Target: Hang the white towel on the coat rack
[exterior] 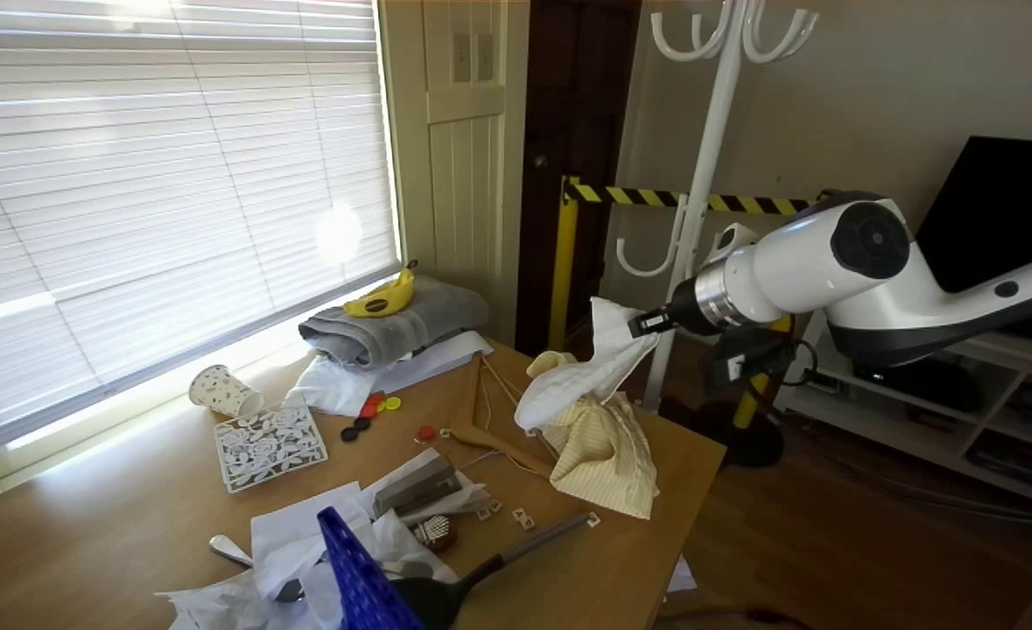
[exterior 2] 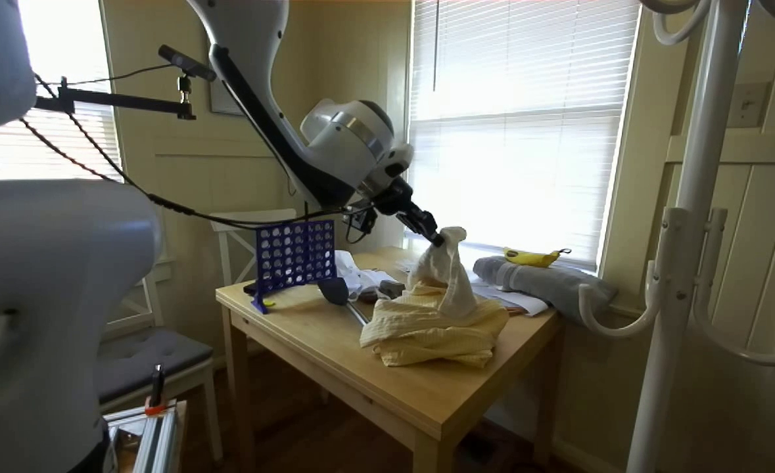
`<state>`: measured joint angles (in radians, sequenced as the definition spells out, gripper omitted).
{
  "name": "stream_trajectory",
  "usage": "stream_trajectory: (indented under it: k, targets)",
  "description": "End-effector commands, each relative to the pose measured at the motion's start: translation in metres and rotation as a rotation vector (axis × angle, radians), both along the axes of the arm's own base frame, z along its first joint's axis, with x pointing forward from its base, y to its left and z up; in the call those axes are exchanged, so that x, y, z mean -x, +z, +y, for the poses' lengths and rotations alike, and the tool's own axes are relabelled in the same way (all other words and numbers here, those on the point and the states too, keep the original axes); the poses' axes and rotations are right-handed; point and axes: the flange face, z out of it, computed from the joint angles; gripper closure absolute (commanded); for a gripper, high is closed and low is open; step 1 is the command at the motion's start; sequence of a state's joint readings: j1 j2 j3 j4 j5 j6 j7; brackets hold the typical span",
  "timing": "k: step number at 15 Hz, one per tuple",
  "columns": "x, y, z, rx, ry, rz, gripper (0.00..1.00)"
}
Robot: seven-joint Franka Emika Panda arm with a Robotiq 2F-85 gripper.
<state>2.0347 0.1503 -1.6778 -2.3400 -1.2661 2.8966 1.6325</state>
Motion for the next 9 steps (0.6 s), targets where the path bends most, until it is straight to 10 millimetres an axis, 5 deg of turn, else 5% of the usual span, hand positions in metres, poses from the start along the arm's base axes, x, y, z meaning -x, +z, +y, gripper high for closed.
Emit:
stream_trajectory:
  k: [1,5,9]
  targets:
    - [-0.004,-0.011,-0.058,-0.054,0.079,0.07,0.98]
    - [-0.009,-0.024,-0.114,-0.059,0.014,0.118,0.98]
    - [-0.011,-0.022,-0.12,-0.031,-0.013,0.103,0.92]
